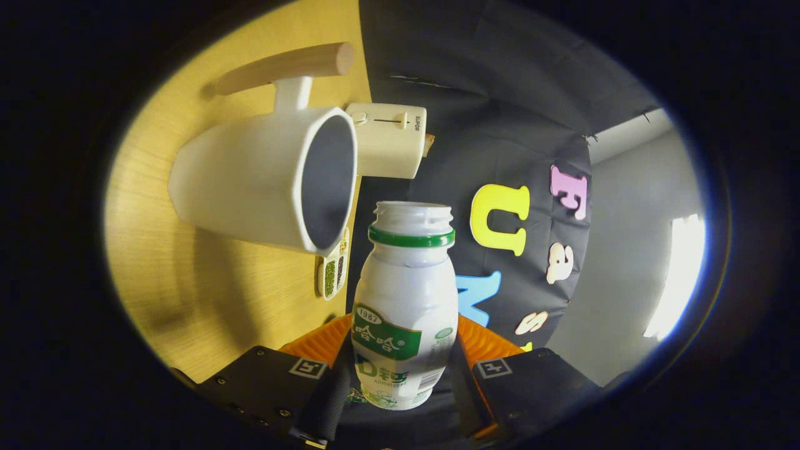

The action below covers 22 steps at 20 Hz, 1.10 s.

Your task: Take the bottle from table, then pour the juice into the cup, finally place the bottle on the coaster

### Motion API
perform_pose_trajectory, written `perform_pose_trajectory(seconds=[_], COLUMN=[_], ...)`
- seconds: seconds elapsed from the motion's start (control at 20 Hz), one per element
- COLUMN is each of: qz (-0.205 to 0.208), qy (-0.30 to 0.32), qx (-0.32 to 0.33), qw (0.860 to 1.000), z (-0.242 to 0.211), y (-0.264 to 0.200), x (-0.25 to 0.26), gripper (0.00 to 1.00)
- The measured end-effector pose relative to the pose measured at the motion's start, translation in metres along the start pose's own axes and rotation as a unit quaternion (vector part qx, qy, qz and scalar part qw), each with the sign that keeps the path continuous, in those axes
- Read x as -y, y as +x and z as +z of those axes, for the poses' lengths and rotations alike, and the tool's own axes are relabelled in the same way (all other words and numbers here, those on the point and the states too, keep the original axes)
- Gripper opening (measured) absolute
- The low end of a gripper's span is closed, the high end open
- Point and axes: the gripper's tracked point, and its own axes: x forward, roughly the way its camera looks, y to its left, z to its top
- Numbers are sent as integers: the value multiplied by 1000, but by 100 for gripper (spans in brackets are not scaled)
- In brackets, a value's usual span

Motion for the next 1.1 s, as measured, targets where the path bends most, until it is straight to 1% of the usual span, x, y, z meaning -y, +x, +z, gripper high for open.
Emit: perform_pose_trajectory(seconds=[0.1, 0.25, 0.35, 0.45, 0.7, 0.75, 0.85, 1.0, 1.1], qz=[-11, -29, -46, -50, -44, -42, -32, -8, -4], qy=[31, 107, 167, 221, 314, 340, 400, 495, 542], qx=[3, 8, 9, 3, -4, -2, 1, 20, 33], qw=[999, 994, 985, 974, 948, 939, 916, 869, 840], z=[0, -5, -14, -25, -53, -57, -62, -66, -77], y=[2, 4, 7, 13, 19, 18, 19, 17, 12], x=[7, 19, 27, 30, 31, 33, 32, 34, 39], gripper=[71, 71, 71, 71, 71, 71, 72, 72, 71])
